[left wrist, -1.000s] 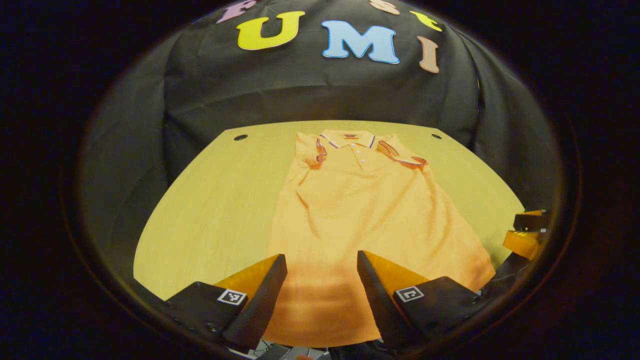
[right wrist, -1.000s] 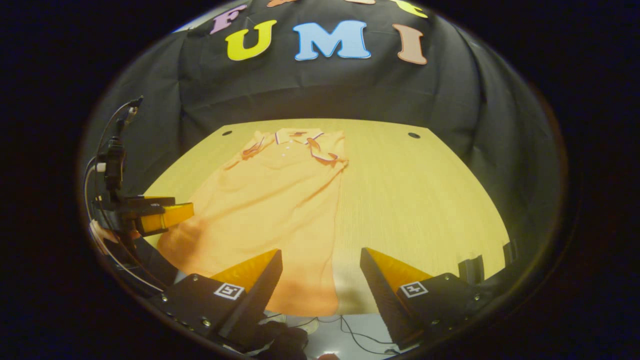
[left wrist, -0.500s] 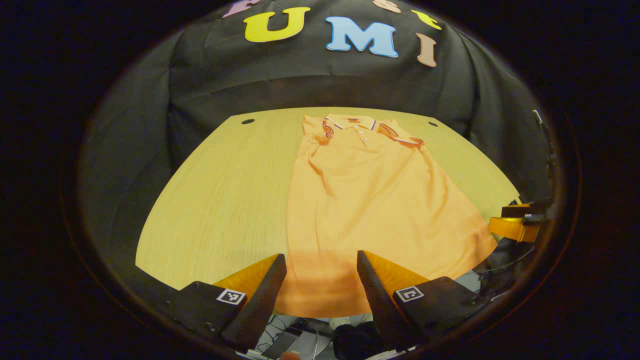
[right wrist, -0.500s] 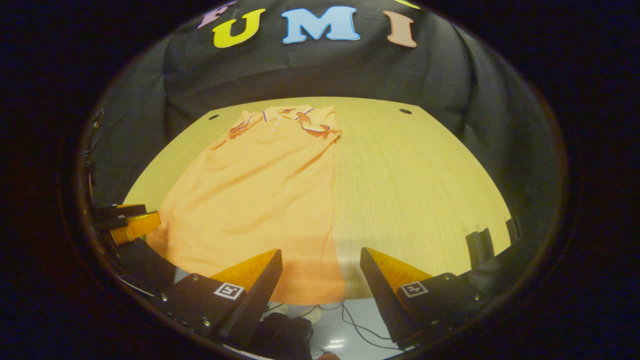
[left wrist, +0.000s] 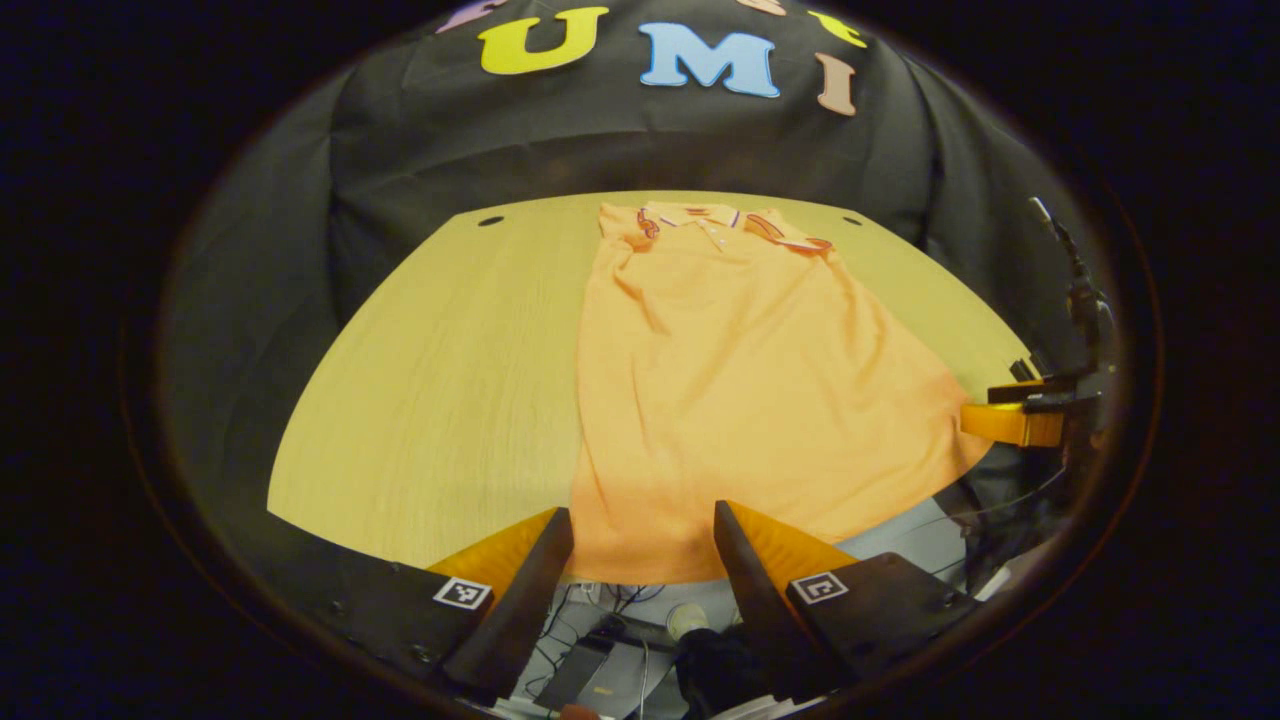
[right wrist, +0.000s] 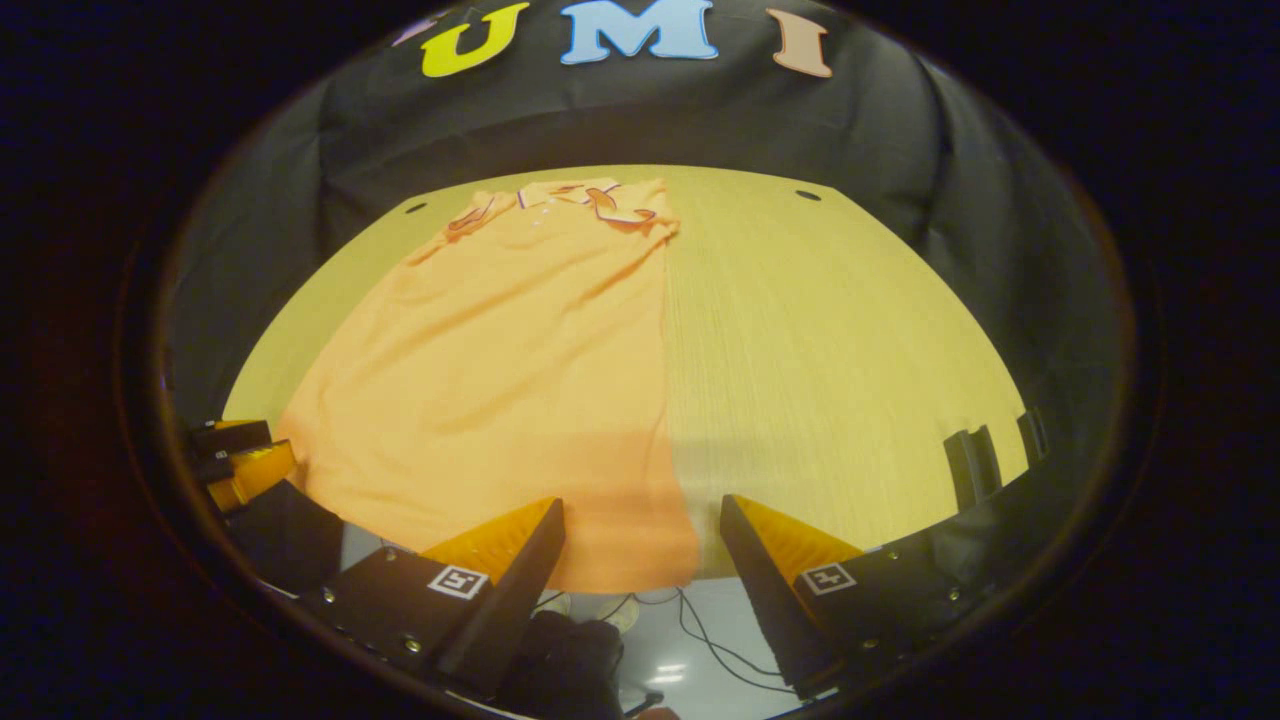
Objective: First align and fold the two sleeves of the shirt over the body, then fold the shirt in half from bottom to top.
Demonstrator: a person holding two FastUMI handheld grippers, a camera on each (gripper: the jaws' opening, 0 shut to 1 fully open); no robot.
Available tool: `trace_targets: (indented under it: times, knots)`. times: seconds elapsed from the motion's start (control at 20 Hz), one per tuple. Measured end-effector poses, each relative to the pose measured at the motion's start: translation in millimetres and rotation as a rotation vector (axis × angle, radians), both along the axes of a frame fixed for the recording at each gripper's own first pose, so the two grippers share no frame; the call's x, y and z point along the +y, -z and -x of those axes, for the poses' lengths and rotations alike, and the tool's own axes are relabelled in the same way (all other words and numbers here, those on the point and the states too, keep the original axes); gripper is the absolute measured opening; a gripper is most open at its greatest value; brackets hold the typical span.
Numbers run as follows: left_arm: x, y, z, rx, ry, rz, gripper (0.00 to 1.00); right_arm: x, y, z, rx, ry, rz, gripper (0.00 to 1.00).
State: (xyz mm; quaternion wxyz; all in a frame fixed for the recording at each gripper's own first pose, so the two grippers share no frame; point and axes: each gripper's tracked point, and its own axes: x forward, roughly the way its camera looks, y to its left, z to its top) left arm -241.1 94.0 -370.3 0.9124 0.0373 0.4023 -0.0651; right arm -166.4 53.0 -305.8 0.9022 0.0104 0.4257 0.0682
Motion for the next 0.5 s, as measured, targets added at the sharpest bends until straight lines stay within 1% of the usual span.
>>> trace_targets:
  times: [0.15, 0.4, 0.5]
  knots:
    - [-1.6, 7.8, 5.3, 0.009, -0.005, -0.006, 0.94, 2.1, 8.9, 4.4, 0.012, -0.004, 0.006, 0.97]
    - [-1.6, 9.4, 1.0, -0.008, -0.017, -0.029, 0.94, 3.8, 9.0, 4.4, -0.003, 0.003, -0.003, 0.97]
    - [-5.0, 12.0, -0.8, -0.008, -0.008, -0.044, 0.94, 4.8, 8.7, 4.6, -0.010, 0.003, -0.008, 0.97]
